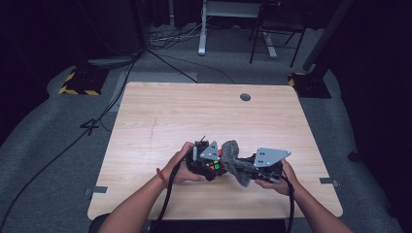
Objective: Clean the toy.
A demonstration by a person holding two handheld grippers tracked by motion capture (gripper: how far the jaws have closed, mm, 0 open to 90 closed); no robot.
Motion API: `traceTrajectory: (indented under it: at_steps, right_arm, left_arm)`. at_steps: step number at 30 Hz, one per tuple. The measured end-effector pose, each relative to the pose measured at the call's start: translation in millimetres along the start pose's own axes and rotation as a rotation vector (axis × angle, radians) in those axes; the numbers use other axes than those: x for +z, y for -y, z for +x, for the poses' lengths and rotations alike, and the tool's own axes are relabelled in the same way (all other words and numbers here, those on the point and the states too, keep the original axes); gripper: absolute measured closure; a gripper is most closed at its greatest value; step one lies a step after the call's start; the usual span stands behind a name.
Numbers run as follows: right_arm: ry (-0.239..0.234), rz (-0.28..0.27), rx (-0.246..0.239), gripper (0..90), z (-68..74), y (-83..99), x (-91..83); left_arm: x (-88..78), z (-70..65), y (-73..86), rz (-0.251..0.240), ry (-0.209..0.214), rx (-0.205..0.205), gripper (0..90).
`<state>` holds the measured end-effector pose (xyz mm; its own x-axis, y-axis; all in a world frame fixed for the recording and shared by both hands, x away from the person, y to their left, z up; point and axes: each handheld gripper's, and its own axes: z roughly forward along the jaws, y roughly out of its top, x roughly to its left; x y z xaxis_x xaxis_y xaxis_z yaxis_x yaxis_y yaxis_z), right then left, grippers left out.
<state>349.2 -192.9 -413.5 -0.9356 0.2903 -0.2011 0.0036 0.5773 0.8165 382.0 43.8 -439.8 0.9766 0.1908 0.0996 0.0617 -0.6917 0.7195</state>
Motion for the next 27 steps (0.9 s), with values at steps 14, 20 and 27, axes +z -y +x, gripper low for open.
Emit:
traceTrajectory:
  at_steps: [14,20,27]
  right_arm:
    - [-0.028,0.139,0.161,77.2,-27.5,39.4,18.5]
    - [-0.086,0.083,0.150,77.2,-20.6,32.7,19.1]
    - [-0.092,0.031,0.170,77.1,-21.6,30.6,14.7]
  left_arm:
    - [-10.8,-4.1,-6.0,-0.079,-0.006,0.016,33.6]
    - [-7.8,-3.2,-3.8,-0.076,0.012,0.020,33.5]
    - [-8.8,-0.8,-1.2,-0.070,0.010,0.023,33.3]
